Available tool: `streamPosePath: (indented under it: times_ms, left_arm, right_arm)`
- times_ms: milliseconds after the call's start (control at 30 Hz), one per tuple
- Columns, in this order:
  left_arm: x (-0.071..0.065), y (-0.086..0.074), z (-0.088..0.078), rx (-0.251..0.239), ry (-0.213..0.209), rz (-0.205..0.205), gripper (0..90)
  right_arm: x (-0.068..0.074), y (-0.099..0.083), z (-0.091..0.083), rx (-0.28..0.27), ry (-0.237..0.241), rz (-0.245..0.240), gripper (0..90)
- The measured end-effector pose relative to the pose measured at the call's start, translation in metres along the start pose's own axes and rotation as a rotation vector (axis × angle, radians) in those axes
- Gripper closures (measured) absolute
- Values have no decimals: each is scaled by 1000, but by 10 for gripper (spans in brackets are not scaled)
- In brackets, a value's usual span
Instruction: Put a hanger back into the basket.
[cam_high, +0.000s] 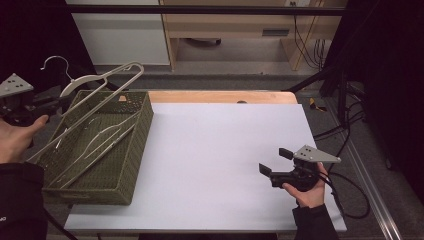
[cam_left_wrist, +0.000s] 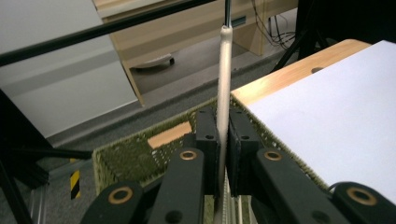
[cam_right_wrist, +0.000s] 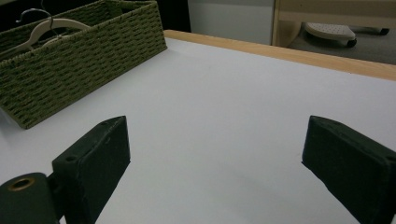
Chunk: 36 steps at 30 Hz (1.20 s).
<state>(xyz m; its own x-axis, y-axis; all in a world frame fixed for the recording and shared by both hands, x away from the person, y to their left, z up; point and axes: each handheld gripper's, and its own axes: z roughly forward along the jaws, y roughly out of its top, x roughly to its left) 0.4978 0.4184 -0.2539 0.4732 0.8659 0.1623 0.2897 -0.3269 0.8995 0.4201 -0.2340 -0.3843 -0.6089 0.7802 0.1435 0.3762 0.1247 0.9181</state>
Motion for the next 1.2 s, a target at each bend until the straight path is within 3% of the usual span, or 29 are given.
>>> streamPosePath:
  times_ms: [333, 500, 867, 967, 1200]
  left_arm:
    - [-3, -41, 19, 59, 6, -21, 848]
    - [-5, -56, 23, 46, 1, -42, 850]
    - [-4, -72, 16, 85, -15, -26, 854]
    - [-7, -84, 24, 129, -11, -20, 854]
    - [-10, -103, 36, 145, -24, -46, 853]
  right_arm:
    - [0, 0, 1, 3, 3, -6, 78]
    - [0, 0, 0, 5, 3, -12, 79]
    - [0, -1, 1, 3, 0, -7, 80]
    - [1, -1, 1, 7, 1, -6, 80]
    - [1, -1, 1, 9, 2, -6, 80]
